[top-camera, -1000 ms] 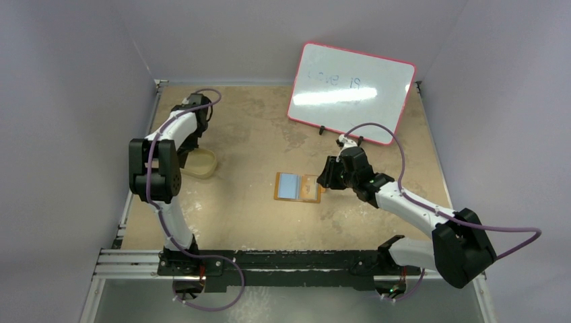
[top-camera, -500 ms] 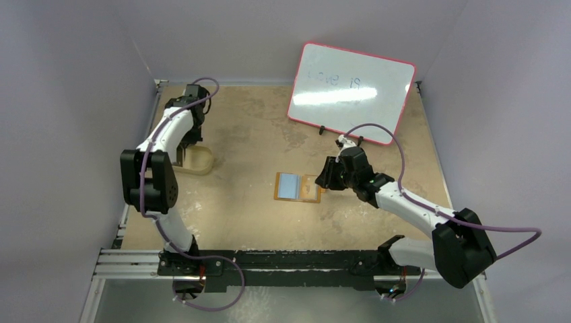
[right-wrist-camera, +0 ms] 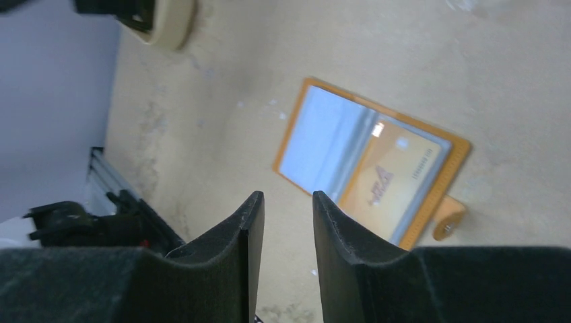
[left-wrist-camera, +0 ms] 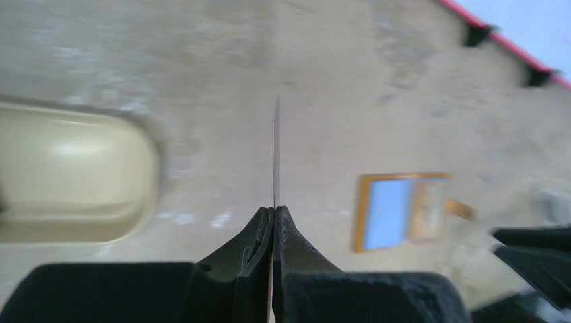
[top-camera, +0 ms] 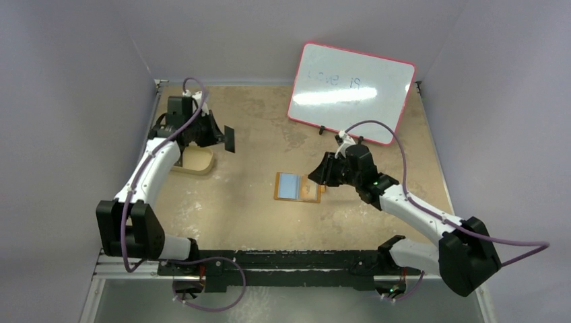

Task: Put the credit cards into the card holder
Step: Pick up the credit card from the storage box.

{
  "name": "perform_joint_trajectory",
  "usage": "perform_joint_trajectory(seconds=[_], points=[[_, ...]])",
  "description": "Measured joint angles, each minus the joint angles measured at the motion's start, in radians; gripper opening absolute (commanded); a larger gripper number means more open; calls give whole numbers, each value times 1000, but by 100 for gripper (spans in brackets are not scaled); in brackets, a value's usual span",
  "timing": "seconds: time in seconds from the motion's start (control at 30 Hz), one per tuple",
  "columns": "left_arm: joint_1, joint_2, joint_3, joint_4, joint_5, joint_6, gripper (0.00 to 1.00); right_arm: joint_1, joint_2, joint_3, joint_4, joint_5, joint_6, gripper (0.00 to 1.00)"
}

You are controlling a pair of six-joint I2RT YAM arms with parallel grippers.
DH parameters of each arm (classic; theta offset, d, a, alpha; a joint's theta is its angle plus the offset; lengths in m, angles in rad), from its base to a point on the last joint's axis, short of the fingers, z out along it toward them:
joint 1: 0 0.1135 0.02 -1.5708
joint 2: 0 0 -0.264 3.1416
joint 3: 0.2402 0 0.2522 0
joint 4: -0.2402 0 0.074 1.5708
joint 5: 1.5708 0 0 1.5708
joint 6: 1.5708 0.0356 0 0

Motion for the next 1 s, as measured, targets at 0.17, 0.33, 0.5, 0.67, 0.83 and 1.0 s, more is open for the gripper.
perform_joint_trajectory(seconds=[0.17,0.33,0.5,0.67,0.83,1.0], points=[[-12,-102,-284,369,262,-290,0,0,-52,0,123,-78,48,36],[-113,-114,-416,704,377,-532,0,0,-58,2,248,-163,124,39],[-232,-114,-508,1053,442,-758,0,0,-44,26,333,-222,188,40],[-259,-108,-557,1316,472,-928,0,0,-7,53,395,-253,232,41],[-269,-105,-586,1454,489,-1011,0,-1,51,66,469,-314,266,37],[-273,-83,-592,1493,496,-1039,0,-1,61,68,512,-341,286,25]])
